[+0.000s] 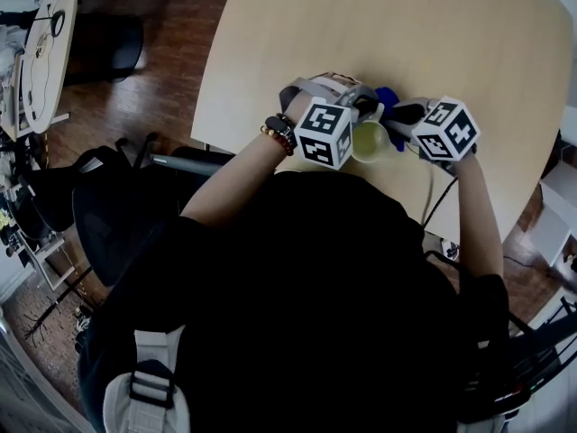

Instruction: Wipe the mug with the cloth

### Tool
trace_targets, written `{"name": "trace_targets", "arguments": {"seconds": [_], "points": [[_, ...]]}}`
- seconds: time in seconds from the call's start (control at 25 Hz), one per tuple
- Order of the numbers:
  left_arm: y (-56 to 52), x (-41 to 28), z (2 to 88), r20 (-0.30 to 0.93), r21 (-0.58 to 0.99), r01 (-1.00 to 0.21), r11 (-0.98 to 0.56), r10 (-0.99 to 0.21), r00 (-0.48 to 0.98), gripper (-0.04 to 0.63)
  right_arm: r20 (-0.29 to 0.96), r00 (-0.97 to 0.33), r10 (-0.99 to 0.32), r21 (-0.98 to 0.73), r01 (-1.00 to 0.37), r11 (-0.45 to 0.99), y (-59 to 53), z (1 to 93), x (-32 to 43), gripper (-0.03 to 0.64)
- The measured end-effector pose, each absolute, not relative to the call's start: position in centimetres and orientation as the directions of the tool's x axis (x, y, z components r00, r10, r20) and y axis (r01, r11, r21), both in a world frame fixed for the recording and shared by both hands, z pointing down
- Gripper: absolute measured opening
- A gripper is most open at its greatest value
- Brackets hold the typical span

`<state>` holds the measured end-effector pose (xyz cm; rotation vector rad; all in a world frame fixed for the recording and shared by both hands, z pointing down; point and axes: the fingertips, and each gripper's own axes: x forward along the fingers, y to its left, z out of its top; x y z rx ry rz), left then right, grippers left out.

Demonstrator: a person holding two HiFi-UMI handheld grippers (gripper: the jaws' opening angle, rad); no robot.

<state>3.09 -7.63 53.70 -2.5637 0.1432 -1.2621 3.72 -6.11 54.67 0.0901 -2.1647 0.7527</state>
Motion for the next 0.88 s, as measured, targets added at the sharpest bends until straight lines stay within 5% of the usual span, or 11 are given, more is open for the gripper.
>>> {"name": "trace_targets", "arguments": {"seconds": [0.24,0.56,0.88], "points": [[-7.8,2.9,53.8,0.757,-0.286,0.015,-0.958,-0.216,0.617,0.020,0.746,-0.653,0.132,-0.458,-0.359,0.813,-6.3,55.1,3.8,0.072],[-8.6,3.1,53.6,0.741,-0.297,-0.027,-0.955,-0.248,0.624,0.003,0.589,-0.807,0.039,-0.571,-0.382,0.727,-8.8,49.6,4.2,0.072],[-8.4,2.7,54.6,0.764,-0.279,-0.019,-0.960,-0.234,0.602,0.003,0.740,-0.669,0.065,-0.477,-0.454,0.752,-7.6,55.8,4.1,0.074]]}}
